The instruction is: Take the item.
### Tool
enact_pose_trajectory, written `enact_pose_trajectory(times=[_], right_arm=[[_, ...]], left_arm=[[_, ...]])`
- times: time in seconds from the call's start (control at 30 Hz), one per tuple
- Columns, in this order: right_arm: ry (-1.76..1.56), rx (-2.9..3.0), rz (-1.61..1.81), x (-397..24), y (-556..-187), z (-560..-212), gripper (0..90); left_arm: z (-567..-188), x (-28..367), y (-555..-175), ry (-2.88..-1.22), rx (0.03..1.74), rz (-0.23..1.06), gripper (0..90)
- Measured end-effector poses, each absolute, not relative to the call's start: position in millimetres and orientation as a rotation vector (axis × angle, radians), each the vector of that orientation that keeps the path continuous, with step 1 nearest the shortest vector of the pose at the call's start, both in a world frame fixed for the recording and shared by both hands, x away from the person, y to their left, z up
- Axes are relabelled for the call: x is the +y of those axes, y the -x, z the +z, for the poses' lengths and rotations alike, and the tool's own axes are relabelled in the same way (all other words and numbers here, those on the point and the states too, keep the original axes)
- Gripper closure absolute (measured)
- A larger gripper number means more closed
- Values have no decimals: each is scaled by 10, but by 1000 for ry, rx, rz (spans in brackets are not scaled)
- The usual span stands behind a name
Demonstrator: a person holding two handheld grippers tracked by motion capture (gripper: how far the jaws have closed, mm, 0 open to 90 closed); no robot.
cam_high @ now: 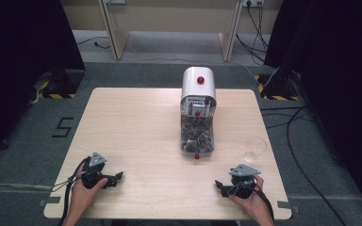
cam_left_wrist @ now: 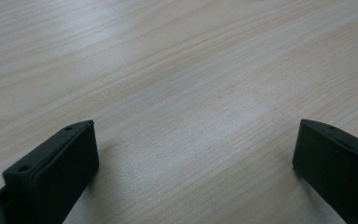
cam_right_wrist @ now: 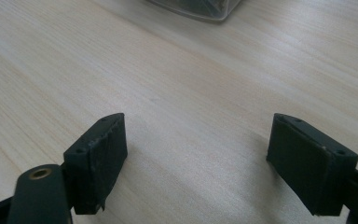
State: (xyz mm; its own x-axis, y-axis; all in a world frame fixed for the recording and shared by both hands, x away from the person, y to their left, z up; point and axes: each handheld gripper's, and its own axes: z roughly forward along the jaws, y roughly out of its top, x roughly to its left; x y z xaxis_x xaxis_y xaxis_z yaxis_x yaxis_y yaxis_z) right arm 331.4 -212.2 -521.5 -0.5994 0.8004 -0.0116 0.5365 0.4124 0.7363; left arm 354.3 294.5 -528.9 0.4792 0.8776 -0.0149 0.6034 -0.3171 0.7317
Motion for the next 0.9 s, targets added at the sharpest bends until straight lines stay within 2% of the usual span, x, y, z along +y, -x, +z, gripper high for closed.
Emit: enact_pose_trajectory(times=[0.67, 0.9], right_arm=[[-1144, 2318, 1008, -2123, -3316, -5212, 203], [-1135, 2302, 1030, -2125, -3326, -5186, 253]], left_arm=[[-5288, 2945, -3543, -2042, 1221, 513, 0], [-5288, 2945, -3543, -2042, 1221, 513, 0]])
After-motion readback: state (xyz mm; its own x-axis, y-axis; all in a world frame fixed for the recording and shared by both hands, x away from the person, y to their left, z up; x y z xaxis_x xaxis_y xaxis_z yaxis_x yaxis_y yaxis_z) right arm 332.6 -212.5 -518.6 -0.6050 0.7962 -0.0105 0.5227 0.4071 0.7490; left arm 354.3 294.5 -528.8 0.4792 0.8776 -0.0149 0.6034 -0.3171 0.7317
